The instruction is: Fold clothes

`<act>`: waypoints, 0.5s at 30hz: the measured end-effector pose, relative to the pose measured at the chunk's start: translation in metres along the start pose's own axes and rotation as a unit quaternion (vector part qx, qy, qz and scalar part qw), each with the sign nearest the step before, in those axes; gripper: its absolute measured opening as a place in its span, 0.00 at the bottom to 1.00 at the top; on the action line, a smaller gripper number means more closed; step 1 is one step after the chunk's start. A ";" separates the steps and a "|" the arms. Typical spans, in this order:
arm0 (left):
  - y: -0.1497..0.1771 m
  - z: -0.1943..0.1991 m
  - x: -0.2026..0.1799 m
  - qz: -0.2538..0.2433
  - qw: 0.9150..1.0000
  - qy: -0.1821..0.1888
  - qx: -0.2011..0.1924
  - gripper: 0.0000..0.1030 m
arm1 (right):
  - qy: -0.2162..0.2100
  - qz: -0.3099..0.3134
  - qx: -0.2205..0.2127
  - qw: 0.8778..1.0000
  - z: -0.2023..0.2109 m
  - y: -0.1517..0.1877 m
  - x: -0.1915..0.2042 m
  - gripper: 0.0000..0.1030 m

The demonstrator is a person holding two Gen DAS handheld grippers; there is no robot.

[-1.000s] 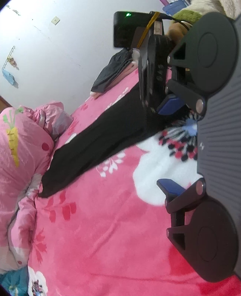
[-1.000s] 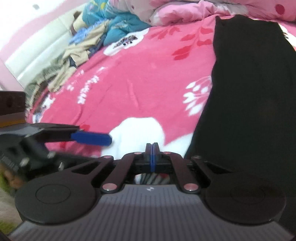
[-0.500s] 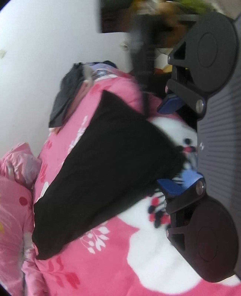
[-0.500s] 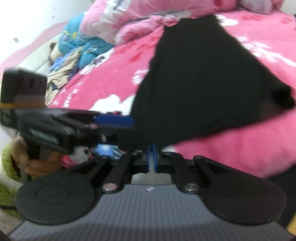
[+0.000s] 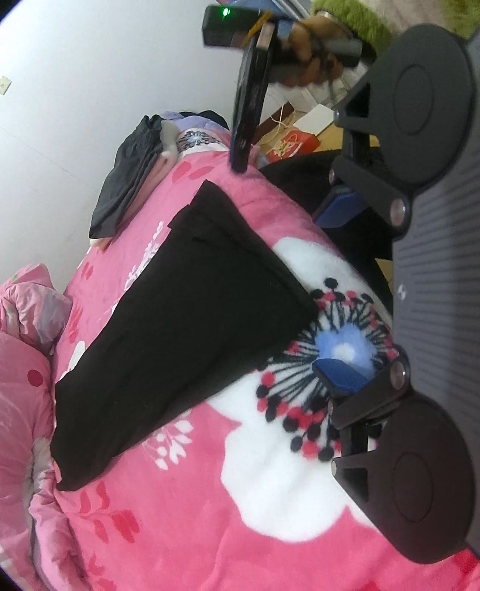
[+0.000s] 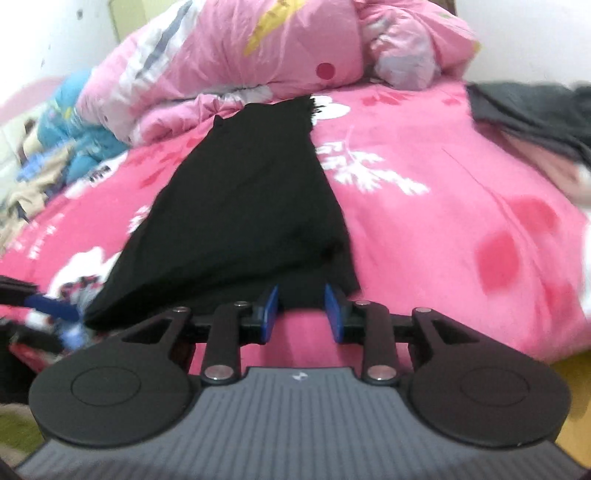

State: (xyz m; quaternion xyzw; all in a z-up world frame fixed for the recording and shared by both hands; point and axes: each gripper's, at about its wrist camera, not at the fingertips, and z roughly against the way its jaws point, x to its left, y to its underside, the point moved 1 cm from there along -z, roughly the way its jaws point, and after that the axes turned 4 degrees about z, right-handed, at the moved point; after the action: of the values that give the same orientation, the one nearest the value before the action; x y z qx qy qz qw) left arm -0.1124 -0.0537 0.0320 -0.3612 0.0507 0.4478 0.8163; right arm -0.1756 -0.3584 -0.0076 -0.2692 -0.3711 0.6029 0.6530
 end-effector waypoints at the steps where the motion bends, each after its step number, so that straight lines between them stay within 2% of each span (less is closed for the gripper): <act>1: -0.002 0.001 0.000 -0.003 1.000 0.000 -0.002 0.77 | 0.003 -0.012 0.004 1.000 0.015 0.005 -0.005 0.27; 4: -0.011 -0.006 -0.006 -0.012 1.000 0.003 -0.011 0.77 | 0.037 -0.013 0.005 0.999 0.036 0.002 -0.010 0.31; 5: -0.015 -0.009 -0.008 -0.015 1.000 0.003 -0.014 0.77 | 0.042 -0.009 -0.008 0.999 0.037 -0.001 -0.014 0.32; 8: -0.022 -0.022 -0.018 -0.027 0.999 -0.001 -0.016 0.77 | 0.024 -0.029 -0.050 0.998 0.020 -0.039 -0.018 0.35; 10: -0.023 -0.031 -0.020 -0.028 1.000 -0.004 -0.010 0.77 | -0.006 -0.031 -0.051 0.998 -0.008 -0.064 -0.017 0.39; 12: -0.022 -0.036 -0.020 -0.022 1.000 -0.008 -0.005 0.77 | -0.020 -0.017 -0.023 0.999 -0.048 -0.087 -0.012 0.39; 13: -0.021 -0.037 -0.019 -0.020 1.000 -0.009 -0.003 0.77 | -0.022 -0.008 0.006 1.000 -0.071 -0.095 -0.008 0.39; 15: -0.018 -0.033 -0.015 -0.014 1.000 -0.004 -0.006 0.77 | -0.010 0.025 0.052 0.998 -0.097 -0.095 -0.001 0.38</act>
State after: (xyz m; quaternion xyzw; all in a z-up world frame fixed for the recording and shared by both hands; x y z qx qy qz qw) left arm -0.0996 -0.0911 0.0235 -0.3647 0.0397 0.4386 0.8204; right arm -0.0409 -0.3627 0.0121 -0.2381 -0.3388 0.6397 0.6475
